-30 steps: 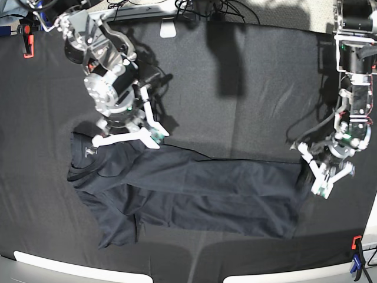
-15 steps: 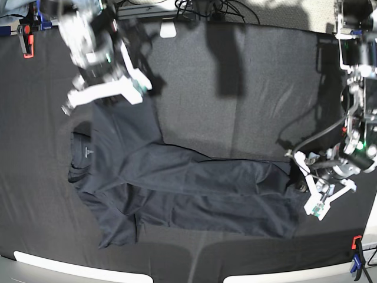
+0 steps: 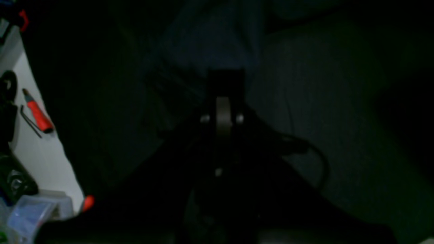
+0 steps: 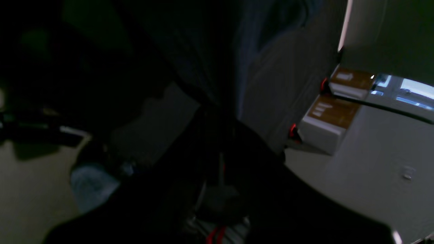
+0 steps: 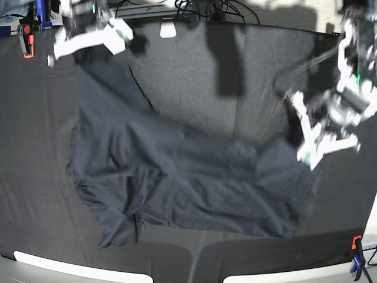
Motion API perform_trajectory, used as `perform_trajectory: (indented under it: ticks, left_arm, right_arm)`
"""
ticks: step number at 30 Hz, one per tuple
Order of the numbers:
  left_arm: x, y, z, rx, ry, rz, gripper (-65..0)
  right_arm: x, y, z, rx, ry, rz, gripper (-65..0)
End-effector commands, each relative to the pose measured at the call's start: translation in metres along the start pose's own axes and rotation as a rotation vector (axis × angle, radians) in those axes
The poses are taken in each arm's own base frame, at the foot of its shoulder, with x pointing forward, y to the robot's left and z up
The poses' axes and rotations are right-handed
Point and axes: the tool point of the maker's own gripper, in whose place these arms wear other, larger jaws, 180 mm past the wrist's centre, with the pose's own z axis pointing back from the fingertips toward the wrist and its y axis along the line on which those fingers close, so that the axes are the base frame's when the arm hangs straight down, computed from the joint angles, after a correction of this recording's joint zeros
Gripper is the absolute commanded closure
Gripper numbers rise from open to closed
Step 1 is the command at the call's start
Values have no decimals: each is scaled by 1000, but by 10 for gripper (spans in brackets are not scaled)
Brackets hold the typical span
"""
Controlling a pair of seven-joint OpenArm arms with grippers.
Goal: Layout the t-shirt on the table in an organized manner, then fold the t-shirt properly
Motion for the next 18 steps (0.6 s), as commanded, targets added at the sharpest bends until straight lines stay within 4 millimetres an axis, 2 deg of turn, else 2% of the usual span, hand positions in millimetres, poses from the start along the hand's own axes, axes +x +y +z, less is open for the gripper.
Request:
perform_trajectory:
  ticks: [1, 4, 8, 12, 15, 18]
  left_arm:
    - [2, 7, 7, 25, -9, -27, 0]
    - [-17, 6, 18, 24, 51, -73, 0]
    - [-32, 4, 29, 42, 82, -60, 0]
    - [-45, -7, 33, 23, 106, -28, 0]
    - [-49, -25, 34, -44, 79, 10, 0]
    - [-40, -40, 35, -90, -23, 36, 0]
  right_arm:
    - [-4, -5, 6, -32, 4, 3, 0]
    - [-14, 5, 19, -31, 25, 30, 0]
    - [-26, 23, 38, 4, 48, 68, 0]
    - [-36, 37, 55, 38, 62, 120, 0]
    - [-40, 42, 63, 53, 66, 148, 0]
    - [-41, 44, 66, 55, 67, 160, 0]
